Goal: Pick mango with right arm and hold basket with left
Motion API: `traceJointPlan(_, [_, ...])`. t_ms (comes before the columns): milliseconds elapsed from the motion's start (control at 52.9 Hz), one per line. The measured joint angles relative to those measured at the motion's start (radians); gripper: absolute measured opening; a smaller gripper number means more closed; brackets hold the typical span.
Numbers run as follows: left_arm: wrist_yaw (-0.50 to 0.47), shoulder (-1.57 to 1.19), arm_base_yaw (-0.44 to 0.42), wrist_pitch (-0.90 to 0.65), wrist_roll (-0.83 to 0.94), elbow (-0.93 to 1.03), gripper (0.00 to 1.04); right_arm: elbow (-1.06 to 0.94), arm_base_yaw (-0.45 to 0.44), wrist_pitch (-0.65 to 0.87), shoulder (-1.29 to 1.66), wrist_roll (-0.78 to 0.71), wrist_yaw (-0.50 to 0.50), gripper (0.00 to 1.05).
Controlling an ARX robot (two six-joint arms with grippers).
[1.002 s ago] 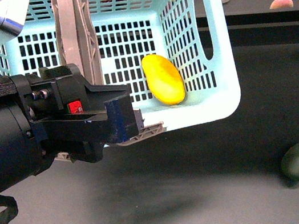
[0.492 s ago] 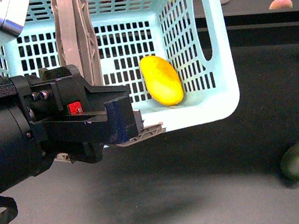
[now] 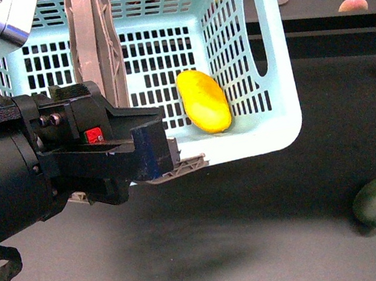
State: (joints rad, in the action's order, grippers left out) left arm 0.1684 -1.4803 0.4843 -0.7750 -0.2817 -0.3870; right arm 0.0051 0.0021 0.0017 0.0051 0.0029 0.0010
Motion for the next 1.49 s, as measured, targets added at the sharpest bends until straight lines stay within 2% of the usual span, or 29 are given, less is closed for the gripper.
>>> traceJointPlan(38, [0.0,0.0,0.0,0.0,0.0,0.0,0.1,0.0,0.0,0.0,0.0,-0.002,0.0,0.03])
traceJointPlan(113, [0.011,-0.011,-0.002,-0.022,0.006,0.003,0.1,0.0,0.0,0.0,0.0,-0.002,0.0,0.15])
traceJointPlan(227, [0.031,-0.154,-0.01,-0.314,0.017,0.014,0.1,0.0,0.0,0.0,-0.001,-0.002,0.0,0.33])
traceJointPlan(265, [0.023,-0.183,-0.013,-0.343,0.019,0.0,0.1,0.0,0.0,0.0,-0.001,-0.002,-0.003,0.38])
traceJointPlan(435, [-0.042,-0.247,-0.032,-0.306,-0.058,-0.139,0.1,0.0,0.0,-0.001,-0.001,-0.002,-0.002,0.65])
traceJointPlan(548, [-0.135,-0.308,-0.076,-0.238,-0.257,-0.255,0.1,0.0,0.0,-0.001,-0.001,-0.002,-0.002,0.9])
traceJointPlan(605, [-0.175,-0.336,-0.099,-0.203,-0.34,-0.296,0.1,0.0,0.0,-0.001,-0.001,-0.002,-0.002,0.98])
traceJointPlan(870, [-0.336,-0.447,-0.193,-0.091,-0.72,-0.409,0.1,0.0,0.0,-0.001,-0.001,-0.002,-0.002,0.97])
traceJointPlan(1002, [-0.36,-0.478,-0.208,-0.066,-0.846,-0.449,0.1,0.0,0.0,-0.001,-0.001,-0.002,-0.002,0.97])
traceJointPlan(1191, [-0.36,-0.523,-0.209,0.024,-0.93,-0.523,0.1,0.0,0.0,-0.001,-0.001,-0.002,-0.002,0.97])
traceJointPlan(1494, [-0.397,-0.608,-0.227,0.14,-0.947,-0.625,0.1,0.0,0.0,-0.001,-0.001,-0.002,-0.002,0.97])
